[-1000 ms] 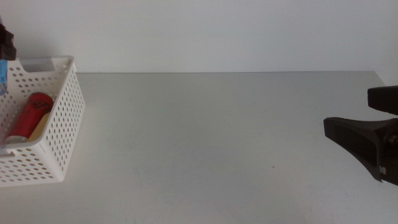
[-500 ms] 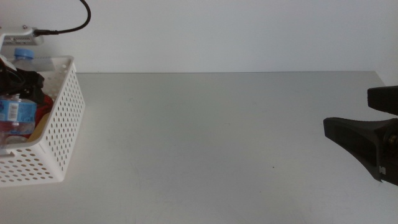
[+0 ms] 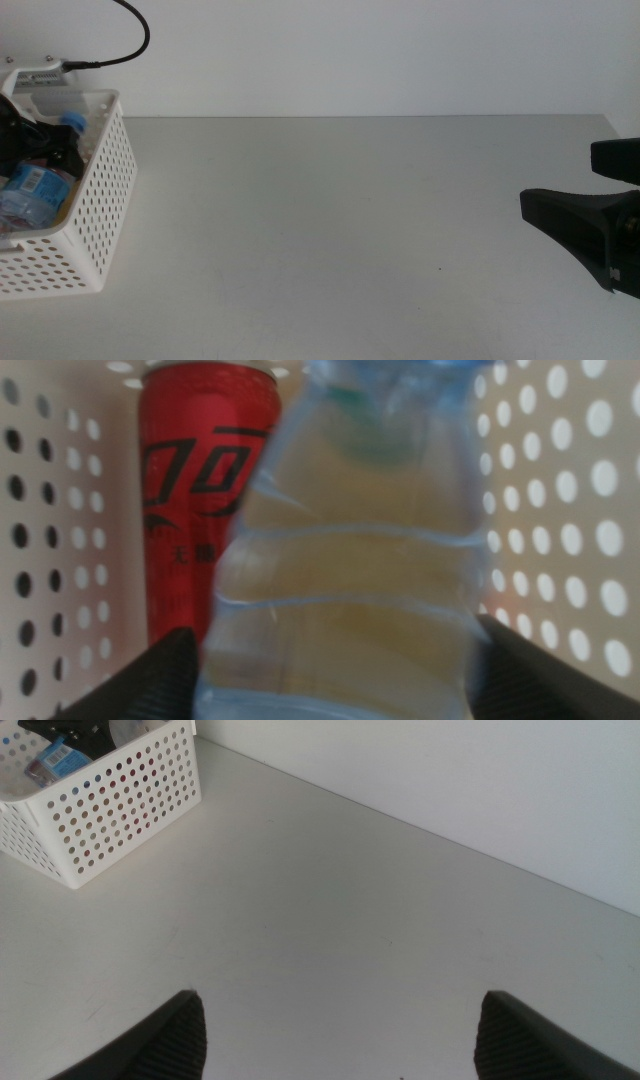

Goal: Use arms to grab the bottles and put them into the dustbin to the left of the table.

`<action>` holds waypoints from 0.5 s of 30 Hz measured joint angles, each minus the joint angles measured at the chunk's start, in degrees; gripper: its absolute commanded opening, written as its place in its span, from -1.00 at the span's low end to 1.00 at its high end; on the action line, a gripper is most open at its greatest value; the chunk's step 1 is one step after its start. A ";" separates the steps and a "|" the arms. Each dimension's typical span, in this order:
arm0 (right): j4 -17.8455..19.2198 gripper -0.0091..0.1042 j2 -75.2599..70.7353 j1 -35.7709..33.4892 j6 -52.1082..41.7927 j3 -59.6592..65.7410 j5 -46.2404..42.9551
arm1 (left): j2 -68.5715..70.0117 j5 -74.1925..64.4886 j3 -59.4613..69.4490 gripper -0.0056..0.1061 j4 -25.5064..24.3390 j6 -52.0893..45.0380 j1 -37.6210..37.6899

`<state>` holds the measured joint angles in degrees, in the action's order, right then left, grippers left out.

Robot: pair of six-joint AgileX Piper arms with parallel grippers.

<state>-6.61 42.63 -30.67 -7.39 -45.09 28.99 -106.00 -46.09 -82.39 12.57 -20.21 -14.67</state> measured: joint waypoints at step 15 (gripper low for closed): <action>0.00 0.66 0.00 0.00 -0.02 0.00 0.00 | 7.50 -5.37 0.00 0.78 1.16 0.01 -0.02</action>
<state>-6.61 42.63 -30.67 -7.41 -45.09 28.99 -98.49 -51.46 -82.39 13.73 -20.20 -14.70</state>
